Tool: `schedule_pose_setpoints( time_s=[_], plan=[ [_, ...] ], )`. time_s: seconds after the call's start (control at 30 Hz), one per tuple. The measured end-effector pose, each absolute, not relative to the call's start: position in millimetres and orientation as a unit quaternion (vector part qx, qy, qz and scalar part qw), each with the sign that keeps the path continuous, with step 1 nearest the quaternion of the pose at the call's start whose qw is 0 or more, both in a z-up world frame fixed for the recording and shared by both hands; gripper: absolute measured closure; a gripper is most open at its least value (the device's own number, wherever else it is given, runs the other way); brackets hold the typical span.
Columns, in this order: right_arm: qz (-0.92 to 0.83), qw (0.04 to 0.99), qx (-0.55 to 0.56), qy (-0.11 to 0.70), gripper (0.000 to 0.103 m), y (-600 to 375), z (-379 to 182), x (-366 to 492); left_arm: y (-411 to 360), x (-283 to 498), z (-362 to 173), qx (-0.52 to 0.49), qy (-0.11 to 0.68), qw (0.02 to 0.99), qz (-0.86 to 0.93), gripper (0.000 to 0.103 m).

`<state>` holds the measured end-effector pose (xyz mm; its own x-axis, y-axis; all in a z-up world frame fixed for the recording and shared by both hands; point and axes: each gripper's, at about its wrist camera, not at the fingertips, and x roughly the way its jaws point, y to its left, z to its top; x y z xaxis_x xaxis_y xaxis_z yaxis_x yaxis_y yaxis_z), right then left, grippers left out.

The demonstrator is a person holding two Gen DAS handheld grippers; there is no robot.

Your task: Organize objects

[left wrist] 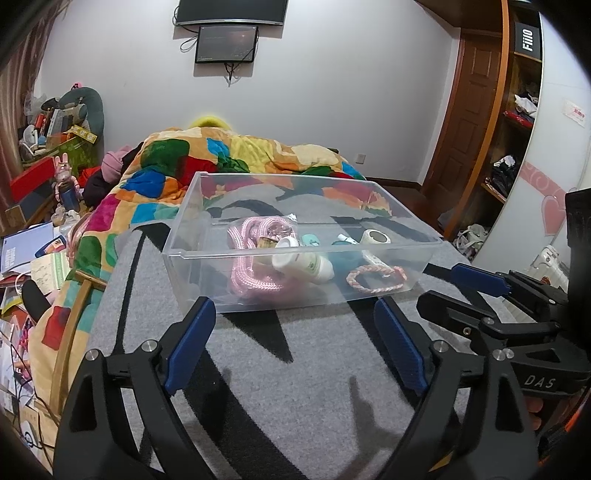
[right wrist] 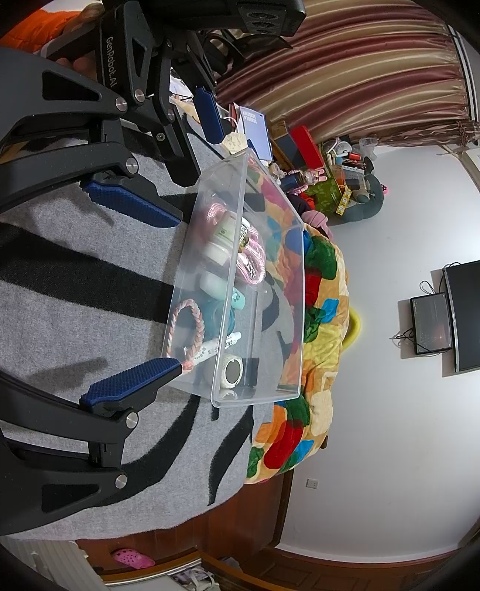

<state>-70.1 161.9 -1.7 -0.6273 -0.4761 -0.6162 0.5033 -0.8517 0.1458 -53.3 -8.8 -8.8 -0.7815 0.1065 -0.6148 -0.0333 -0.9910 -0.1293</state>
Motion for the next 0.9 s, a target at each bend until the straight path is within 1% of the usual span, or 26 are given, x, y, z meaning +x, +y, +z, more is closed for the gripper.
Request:
schedule_pose_setpoints(
  time_s=[0.83, 0.9],
  plan=[
    [-0.901, 0.272, 0.337, 0.017, 0.033, 163.0, -2.7, -69.4, -9.8, -53.5, -10.4, -0.333, -0.056, 0.029, 0.941, 0.007],
    [-0.901, 0.272, 0.337, 0.017, 0.033, 163.0, -2.7, -69.5, -10.1, -53.3, -10.3, -0.332, -0.054, 0.027, 0.941, 0.005]
  ],
)
